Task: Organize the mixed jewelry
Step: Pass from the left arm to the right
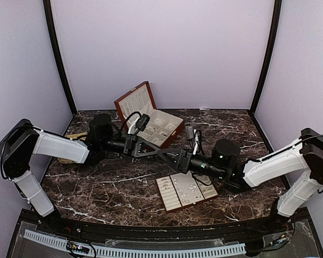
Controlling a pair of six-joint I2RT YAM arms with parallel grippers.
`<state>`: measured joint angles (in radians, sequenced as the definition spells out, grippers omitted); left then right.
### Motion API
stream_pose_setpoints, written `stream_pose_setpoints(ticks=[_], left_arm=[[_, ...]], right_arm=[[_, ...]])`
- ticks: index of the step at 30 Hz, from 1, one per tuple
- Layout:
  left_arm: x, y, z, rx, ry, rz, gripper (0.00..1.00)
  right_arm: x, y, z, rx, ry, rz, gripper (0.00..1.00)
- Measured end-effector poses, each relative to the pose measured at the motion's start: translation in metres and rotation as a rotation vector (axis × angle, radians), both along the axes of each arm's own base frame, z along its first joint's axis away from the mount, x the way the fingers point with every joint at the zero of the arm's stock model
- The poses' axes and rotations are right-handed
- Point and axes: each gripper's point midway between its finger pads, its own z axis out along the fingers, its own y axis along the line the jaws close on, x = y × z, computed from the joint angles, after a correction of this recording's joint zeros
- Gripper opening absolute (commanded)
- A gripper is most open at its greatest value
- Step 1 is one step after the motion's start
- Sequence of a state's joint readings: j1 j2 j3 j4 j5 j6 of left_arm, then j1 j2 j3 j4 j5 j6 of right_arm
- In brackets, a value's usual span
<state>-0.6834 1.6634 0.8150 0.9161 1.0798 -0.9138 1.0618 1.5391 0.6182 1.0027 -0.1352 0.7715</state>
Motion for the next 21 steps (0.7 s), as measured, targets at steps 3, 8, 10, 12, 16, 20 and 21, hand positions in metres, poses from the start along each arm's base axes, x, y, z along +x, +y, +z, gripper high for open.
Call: stream_pose_setpoints(ticks=[3, 8, 10, 12, 16, 20, 21], left_arm=[[0.0008, 0.0006, 0.0002, 0.004, -0.01, 0.01, 0.0], [0.0016, 0.0016, 0.0024, 0.007, -0.029, 0.024, 0.0], [0.0016, 0.0017, 0.003, 0.005, -0.035, 0.026, 0.0], [0.0016, 0.0018, 0.0024, 0.007, -0.041, 0.026, 0.0], [0.0014, 0.0023, 0.002, 0.012, -0.046, 0.029, 0.0], [0.0008, 0.003, 0.0047, 0.009, -0.058, 0.031, 0.0], [0.001, 0.003, 0.0046, 0.008, -0.061, 0.031, 0.0]], right_arm=[[-0.0023, 0.0015, 0.0001, 0.008, 0.01, 0.007, 0.37], [-0.0026, 0.0014, 0.0038, 0.024, 0.012, 0.007, 0.28], [-0.0027, 0.0015, 0.0039, 0.026, 0.016, 0.008, 0.25], [-0.0026, 0.0016, 0.0035, 0.027, 0.022, 0.008, 0.23], [-0.0019, 0.0017, 0.0023, 0.026, 0.026, 0.005, 0.17], [-0.0019, 0.0016, 0.0025, 0.028, 0.029, 0.005, 0.14], [-0.0018, 0.0016, 0.0024, 0.028, 0.03, 0.004, 0.14]])
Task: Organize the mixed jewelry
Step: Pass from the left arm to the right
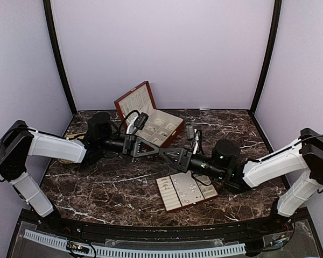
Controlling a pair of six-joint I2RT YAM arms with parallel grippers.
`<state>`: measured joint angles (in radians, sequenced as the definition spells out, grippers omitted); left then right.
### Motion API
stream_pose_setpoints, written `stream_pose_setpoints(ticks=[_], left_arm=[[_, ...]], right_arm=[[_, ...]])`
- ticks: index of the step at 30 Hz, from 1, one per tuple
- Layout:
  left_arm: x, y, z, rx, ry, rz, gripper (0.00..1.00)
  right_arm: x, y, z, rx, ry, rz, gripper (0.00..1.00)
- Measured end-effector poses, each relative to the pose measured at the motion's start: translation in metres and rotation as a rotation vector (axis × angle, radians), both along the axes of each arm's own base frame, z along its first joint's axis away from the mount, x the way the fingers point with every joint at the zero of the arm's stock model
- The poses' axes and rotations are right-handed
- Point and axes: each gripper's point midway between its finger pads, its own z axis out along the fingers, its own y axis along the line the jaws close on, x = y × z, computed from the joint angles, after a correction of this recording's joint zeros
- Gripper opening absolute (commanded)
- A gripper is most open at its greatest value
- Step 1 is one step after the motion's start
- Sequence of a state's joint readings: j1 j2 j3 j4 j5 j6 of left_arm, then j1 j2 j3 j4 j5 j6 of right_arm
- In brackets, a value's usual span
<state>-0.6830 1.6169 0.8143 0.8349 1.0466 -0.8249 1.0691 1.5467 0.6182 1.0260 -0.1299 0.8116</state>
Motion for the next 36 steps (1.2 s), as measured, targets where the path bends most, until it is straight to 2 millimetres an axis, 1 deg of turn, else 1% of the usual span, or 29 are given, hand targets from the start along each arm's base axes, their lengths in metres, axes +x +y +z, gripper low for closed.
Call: stream_pose_setpoints(ticks=[5, 10, 12, 15, 16, 21, 24, 26, 28, 31, 34, 36], left_arm=[[0.0, 0.0, -0.002, 0.006, 0.001, 0.001, 0.0], [0.001, 0.0, -0.004, 0.013, 0.007, 0.007, 0.0], [0.001, 0.0, -0.004, 0.013, 0.006, 0.008, 0.0], [0.001, 0.0, -0.004, 0.013, 0.003, 0.009, 0.0], [0.002, 0.0, -0.004, 0.013, 0.0, 0.01, 0.02], [0.002, 0.001, -0.008, 0.03, -0.015, 0.019, 0.32], [0.005, 0.003, -0.012, 0.064, -0.028, 0.05, 0.41], [0.006, 0.006, -0.01, 0.082, -0.058, 0.08, 0.47], [0.008, 0.01, -0.005, 0.091, -0.095, 0.111, 0.51], [0.012, 0.016, 0.006, 0.099, -0.152, 0.172, 0.52], [0.016, 0.02, 0.009, 0.116, -0.184, 0.216, 0.52], [0.021, 0.021, 0.002, 0.153, -0.181, 0.244, 0.53]], right_arm=[[0.001, 0.001, -0.004, -0.006, 0.007, 0.0, 0.13], [0.001, 0.002, -0.006, -0.009, 0.013, 0.0, 0.07], [0.001, 0.001, -0.006, -0.008, 0.014, -0.001, 0.01], [0.002, 0.001, -0.006, -0.006, 0.017, -0.006, 0.0], [0.002, 0.001, -0.006, -0.006, 0.016, -0.007, 0.0], [0.003, 0.0, -0.008, -0.016, 0.021, -0.015, 0.0], [0.003, -0.003, -0.008, -0.037, 0.026, -0.022, 0.0], [0.004, -0.008, -0.005, -0.051, 0.021, -0.03, 0.0], [0.004, -0.014, -0.001, -0.073, 0.016, -0.04, 0.0], [0.004, -0.023, 0.001, -0.115, 0.008, -0.055, 0.0], [0.007, -0.031, -0.008, -0.2, 0.021, -0.069, 0.0], [0.009, -0.034, -0.017, -0.277, 0.037, -0.074, 0.0]])
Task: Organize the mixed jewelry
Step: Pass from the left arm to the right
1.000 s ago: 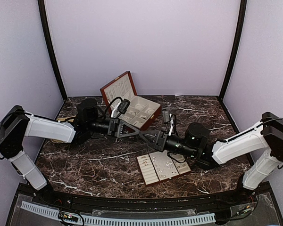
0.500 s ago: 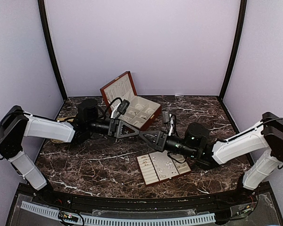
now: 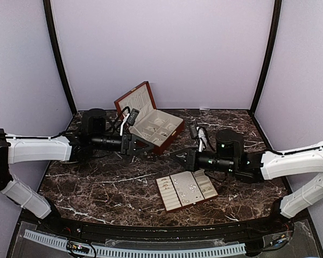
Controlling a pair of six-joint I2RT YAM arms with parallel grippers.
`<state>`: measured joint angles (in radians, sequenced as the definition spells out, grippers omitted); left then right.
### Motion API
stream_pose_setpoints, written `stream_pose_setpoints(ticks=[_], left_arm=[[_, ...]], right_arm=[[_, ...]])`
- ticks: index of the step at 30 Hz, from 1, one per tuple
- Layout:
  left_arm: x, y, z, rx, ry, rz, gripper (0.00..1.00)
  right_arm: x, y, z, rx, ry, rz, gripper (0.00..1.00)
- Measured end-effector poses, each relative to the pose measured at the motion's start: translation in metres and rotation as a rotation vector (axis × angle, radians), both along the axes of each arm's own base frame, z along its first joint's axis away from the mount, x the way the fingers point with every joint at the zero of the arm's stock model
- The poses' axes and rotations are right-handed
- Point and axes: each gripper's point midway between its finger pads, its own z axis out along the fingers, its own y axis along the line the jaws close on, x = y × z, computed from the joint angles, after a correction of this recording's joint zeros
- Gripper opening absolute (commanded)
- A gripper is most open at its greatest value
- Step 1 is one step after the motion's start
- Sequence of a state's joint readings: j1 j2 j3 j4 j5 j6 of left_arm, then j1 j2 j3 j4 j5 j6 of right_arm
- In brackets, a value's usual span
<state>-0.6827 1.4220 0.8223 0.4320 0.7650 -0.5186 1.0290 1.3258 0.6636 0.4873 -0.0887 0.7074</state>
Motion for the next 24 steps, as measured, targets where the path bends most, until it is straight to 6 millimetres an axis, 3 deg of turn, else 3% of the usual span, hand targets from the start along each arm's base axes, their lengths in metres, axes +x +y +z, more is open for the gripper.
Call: stream_pose_setpoints(ticks=[9, 14, 18, 24], left_arm=[[0.003, 0.004, -0.04, 0.14, 0.084, 0.041, 0.52], [-0.009, -0.002, -0.077, 0.242, 0.164, 0.008, 0.52], [-0.017, -0.006, -0.087, 0.278, 0.182, -0.013, 0.53], [-0.018, -0.007, -0.086, 0.294, 0.167, -0.015, 0.53]], right_arm=[[0.0, -0.008, -0.036, -0.362, 0.105, 0.017, 0.0], [-0.011, -0.026, -0.091, -0.577, 0.232, 0.037, 0.01], [-0.022, -0.046, -0.127, -0.731, 0.323, 0.043, 0.01], [-0.017, -0.047, -0.135, -0.829, 0.344, 0.036, 0.01]])
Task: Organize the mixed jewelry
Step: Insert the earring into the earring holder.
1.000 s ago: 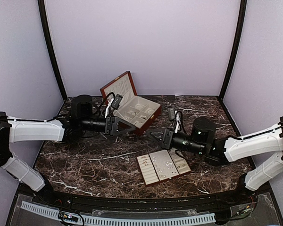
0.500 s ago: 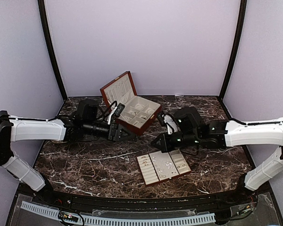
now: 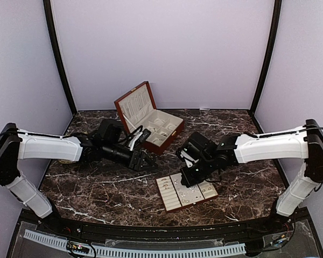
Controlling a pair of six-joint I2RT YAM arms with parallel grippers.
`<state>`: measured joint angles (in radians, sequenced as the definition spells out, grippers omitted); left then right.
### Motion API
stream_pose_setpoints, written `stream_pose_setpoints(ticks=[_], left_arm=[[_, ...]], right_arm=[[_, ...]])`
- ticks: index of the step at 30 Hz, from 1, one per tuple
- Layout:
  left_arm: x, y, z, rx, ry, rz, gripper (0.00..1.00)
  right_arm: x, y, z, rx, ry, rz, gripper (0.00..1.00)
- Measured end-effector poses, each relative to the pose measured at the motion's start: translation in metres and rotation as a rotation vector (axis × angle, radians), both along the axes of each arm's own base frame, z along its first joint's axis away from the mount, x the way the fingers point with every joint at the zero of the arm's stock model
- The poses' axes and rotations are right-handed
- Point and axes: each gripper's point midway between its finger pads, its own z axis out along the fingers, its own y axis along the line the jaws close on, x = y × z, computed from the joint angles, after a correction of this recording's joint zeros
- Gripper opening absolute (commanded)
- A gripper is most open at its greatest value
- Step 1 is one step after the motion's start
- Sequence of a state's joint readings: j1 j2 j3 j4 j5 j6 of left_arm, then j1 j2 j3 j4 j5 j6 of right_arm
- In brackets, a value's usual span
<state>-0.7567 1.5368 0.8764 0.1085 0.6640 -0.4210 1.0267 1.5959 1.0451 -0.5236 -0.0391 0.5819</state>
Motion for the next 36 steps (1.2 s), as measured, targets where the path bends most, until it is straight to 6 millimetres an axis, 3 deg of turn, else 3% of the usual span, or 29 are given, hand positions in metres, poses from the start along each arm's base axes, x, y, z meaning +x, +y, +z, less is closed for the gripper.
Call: stream_pose_setpoints(ticks=[10, 36], left_arm=[[0.0, 0.0, 0.0, 0.007, -0.006, -0.002, 0.52], [0.0, 0.0, 0.0, 0.008, -0.012, -0.006, 0.53]], right_arm=[[0.008, 0.008, -0.012, -0.065, 0.001, 0.028, 0.02], [0.003, 0.003, -0.028, -0.132, 0.04, 0.068, 0.03]])
